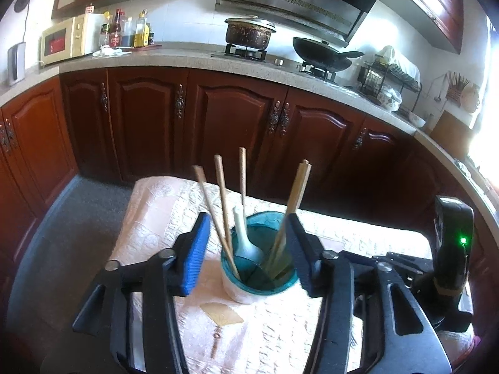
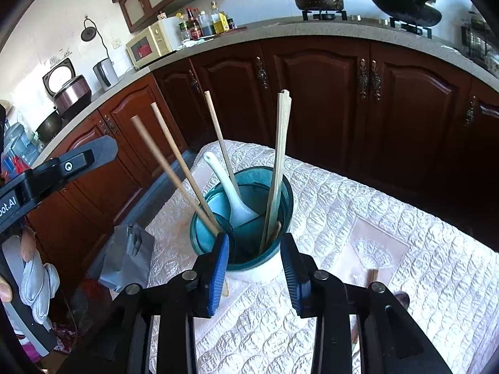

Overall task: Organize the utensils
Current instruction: 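Move both open tools back toward the metal fork and spoon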

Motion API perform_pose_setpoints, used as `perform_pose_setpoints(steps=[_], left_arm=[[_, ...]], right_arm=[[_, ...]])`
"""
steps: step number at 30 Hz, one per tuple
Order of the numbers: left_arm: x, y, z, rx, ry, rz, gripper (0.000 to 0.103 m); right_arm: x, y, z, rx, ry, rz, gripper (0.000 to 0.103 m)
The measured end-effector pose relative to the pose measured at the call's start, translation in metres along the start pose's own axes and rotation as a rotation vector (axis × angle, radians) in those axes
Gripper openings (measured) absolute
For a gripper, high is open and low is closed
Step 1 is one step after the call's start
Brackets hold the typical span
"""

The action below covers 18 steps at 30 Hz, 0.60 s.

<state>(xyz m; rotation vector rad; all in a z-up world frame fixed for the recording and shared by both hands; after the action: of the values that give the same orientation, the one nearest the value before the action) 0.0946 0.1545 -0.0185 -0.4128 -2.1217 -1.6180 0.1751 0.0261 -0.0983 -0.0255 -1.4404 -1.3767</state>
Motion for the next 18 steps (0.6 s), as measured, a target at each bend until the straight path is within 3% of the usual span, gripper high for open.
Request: perform_pose_setpoints(steps=[18], left_arm=[[0.004,-0.041,-0.051,-0.095,0.003,0.014,0.053]], right_arm=[[0.038,-0.038,-0.024,-0.043,-0.111,-0.018,0.040]])
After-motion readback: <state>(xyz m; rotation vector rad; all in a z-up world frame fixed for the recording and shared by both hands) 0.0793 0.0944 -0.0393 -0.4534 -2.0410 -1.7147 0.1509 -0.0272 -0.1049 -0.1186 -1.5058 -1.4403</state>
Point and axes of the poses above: each gripper's, at about its wrist camera, not at the fingertips, and x roughly against the way its jaws point, z to its left, y to its top, the point moved 5 cm from there along -x, roughly the way its jaws point, and after that the axes turned 5 degrees about -z, right-handed, at the moved point
